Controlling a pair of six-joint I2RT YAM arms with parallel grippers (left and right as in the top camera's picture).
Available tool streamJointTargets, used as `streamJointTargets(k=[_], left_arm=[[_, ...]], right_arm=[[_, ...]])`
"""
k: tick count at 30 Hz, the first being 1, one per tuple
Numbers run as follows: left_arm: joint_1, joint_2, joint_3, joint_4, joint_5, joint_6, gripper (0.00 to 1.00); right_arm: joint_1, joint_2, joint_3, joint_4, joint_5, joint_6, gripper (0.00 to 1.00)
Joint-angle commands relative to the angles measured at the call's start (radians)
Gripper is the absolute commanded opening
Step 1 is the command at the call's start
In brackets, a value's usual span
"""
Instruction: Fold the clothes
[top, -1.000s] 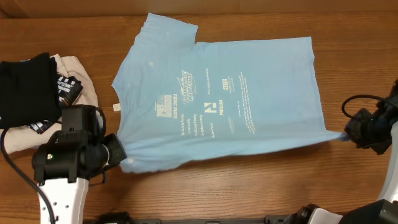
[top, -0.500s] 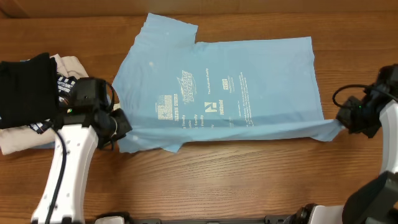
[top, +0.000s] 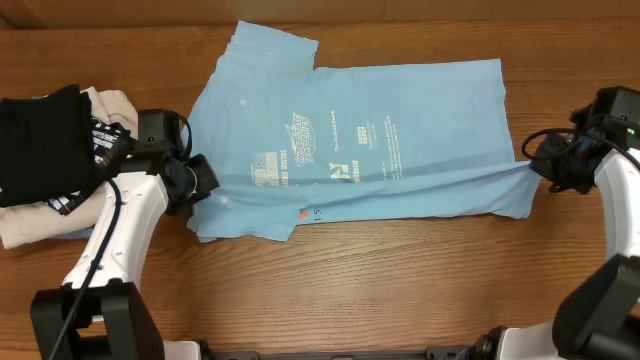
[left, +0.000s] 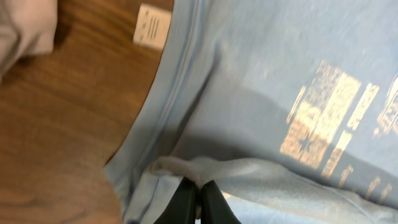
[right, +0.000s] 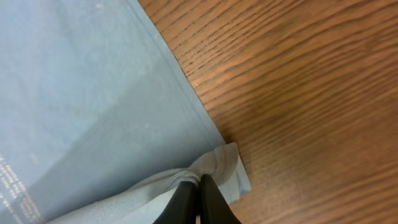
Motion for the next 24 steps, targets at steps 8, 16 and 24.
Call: streamJointTargets(k=[8, 16, 24], left_arm=[[0.005, 0.024, -0.003, 0.131, 0.005, -0.007, 0.05], [0.005, 0.065, -0.003, 0.162, 0.003, -0.016, 0.05], [0.005, 0.148, -0.003, 0.222, 0.008, -0.017, 0.04]], right_arm=[[-0.001, 0.136, 0.002, 0.090, -0.019, -0.066, 0.04], [0.000, 0.168, 0.002, 0.157, -0.060, -0.091, 0.04], [0.016, 0.168, 0.002, 0.203, -0.061, -0.103, 0.04]])
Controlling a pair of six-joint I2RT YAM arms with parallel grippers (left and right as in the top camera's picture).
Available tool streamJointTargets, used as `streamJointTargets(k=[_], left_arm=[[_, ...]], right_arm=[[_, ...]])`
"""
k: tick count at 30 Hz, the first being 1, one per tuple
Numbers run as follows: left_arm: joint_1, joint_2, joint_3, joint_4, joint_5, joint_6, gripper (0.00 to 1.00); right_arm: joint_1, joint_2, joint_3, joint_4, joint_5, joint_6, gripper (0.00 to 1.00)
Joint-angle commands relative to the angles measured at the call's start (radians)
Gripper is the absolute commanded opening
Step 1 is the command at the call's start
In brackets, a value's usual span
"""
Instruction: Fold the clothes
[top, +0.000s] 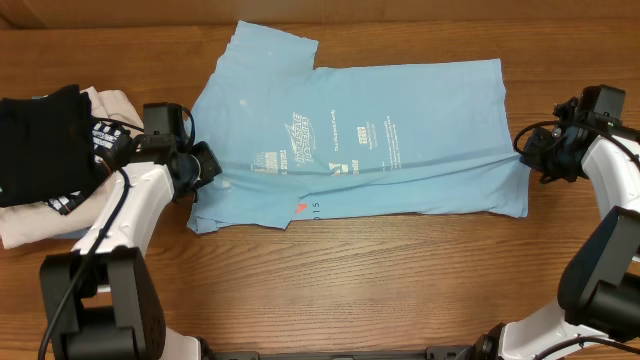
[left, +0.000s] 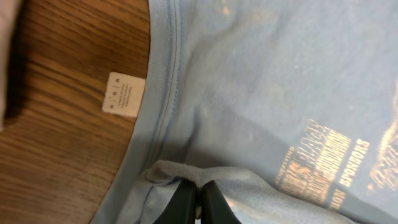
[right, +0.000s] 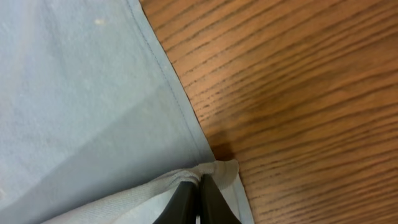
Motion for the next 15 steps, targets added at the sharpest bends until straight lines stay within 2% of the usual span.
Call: streamJointTargets(k=[1, 15], left_arm=[[0.005, 0.041, -0.003, 0.022, 0.004, -0.010, 0.04], [0.005, 0.082, -0.003, 0.076, 0.004, -0.009, 0.05]], right_arm=[[0.020, 0.002, 0.003, 0.019, -0.004, -0.028, 0.04], [0.068, 0.002, 0.003, 0.045, 0.037, -0.043, 0.04]])
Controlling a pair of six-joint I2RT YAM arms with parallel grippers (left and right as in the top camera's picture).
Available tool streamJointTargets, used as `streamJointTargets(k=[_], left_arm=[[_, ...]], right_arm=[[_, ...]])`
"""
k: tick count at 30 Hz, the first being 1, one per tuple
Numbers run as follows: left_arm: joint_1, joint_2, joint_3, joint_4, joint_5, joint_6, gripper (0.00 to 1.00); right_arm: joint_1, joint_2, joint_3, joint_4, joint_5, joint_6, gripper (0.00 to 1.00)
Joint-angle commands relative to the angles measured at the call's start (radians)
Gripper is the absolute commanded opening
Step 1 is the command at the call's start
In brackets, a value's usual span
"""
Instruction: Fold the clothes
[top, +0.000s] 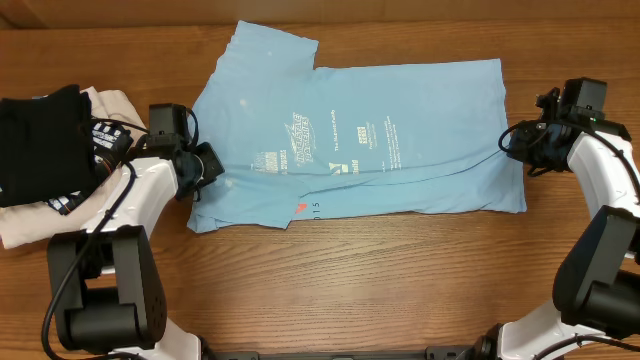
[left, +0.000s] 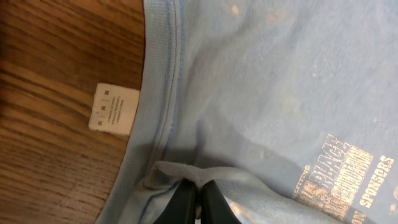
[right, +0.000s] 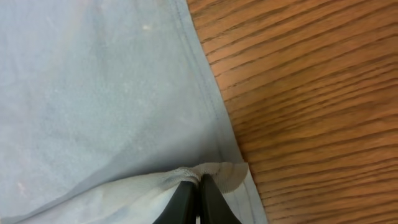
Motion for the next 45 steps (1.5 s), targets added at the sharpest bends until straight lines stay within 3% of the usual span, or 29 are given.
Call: streamJointTargets(k=[1, 15, 38, 40, 43, 45], left_arm=[[0.005, 0.008, -0.003, 0.018, 0.003, -0.009, 0.05], [0.006, 0.008, -0.003, 0.006, -0.083, -0.019, 0.04], [0.006, 0.008, -0.003, 0.002, -0.086, -0.037, 0.04], [0.005, 0.008, -0.003, 0.002, -0.085, -0.037, 0.04], [0.005, 0.008, -0.003, 0.000, -0.086, -0.037, 0.05], [0.005, 0.008, -0.003, 0.000, -0.085, -0.037, 0.14]], right_arm=[[-0.002, 0.002, 0.003, 0.003, 0.032, -0.011, 0.04], [-0.003, 0.004, 0.003, 0.007, 0.126, -0.011, 0.04], [-0.002, 0.068, 0.003, 0.027, 0.117, -0.011, 0.05], [-0.002, 0.068, 0.003, 0.038, 0.116, -0.011, 0.13], [-0.002, 0.068, 0.003, 0.052, 0.086, -0.011, 0.38], [-0.002, 0.068, 0.003, 0.060, 0.075, -0.011, 0.54]])
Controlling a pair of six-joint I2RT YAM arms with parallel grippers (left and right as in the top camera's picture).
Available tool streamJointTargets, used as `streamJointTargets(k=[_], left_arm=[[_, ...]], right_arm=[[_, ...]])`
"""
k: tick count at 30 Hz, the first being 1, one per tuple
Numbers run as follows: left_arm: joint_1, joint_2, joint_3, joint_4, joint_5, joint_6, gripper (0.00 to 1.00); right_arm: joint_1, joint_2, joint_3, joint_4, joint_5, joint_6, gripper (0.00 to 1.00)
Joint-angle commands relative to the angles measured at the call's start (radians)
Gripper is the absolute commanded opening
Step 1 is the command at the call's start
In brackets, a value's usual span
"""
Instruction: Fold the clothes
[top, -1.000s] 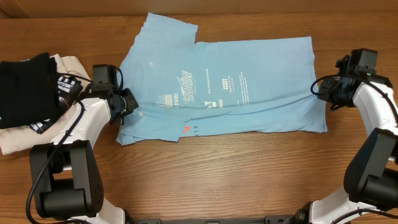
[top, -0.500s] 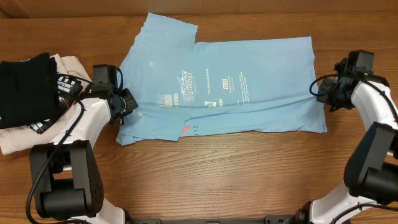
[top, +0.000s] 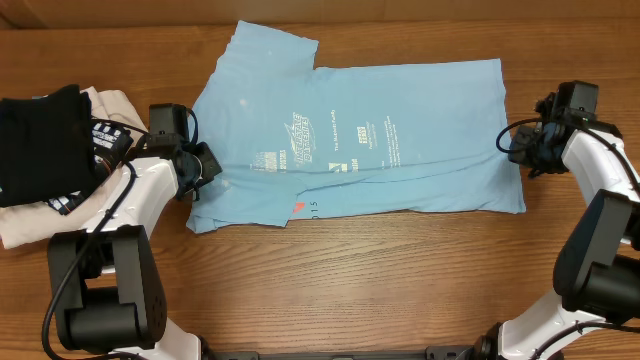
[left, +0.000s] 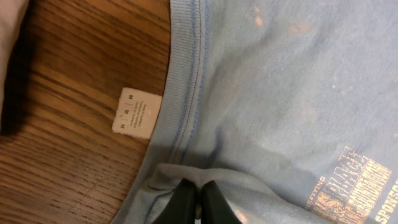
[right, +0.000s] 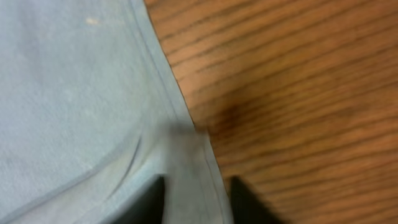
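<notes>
A light blue T-shirt (top: 360, 130) with a white print lies flat on the wooden table, its near part folded up over the middle. At its left edge, by the collar, my left gripper (top: 205, 165) is shut on a fold of the shirt (left: 205, 177). The white size tag (left: 137, 112) lies on the wood beside the collar. Over the shirt's right edge my right gripper (top: 520, 150) stands open, one finger (right: 149, 202) over the cloth and the other over the wood, with the hem (right: 193, 168) lying flat between them.
A pile of other clothes, black (top: 40, 140) on beige (top: 110, 105), sits at the table's left edge next to my left arm. Bare wood (top: 360, 280) runs along the front of the table and to the right of the shirt.
My right gripper has opened and let go of the shirt's right hem, which now lies flat. The left gripper still pinches the fold by the collar, shifted very little.
Both grippers held the ends of the shirt's near edge, lifted over the shirt's lower part. They then stood farther back, the fold line lying across the printed middle. Now the right end is released while the left remains pinched.
</notes>
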Motion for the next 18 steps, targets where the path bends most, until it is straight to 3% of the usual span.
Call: streamJointTargets(k=[1, 11, 18], left_arm=[[0.005, 0.008, -0.003, 0.001, -0.027, -0.011, 0.16], [0.007, 0.007, 0.003, 0.017, -0.024, -0.010, 0.24], [0.008, -0.008, 0.077, -0.038, 0.094, 0.026, 0.47]], right_arm=[[-0.002, -0.004, 0.003, 0.013, -0.022, 0.001, 0.57], [-0.003, -0.004, 0.003, -0.021, -0.022, 0.001, 0.64], [-0.003, -0.004, 0.003, -0.124, -0.019, 0.001, 0.66]])
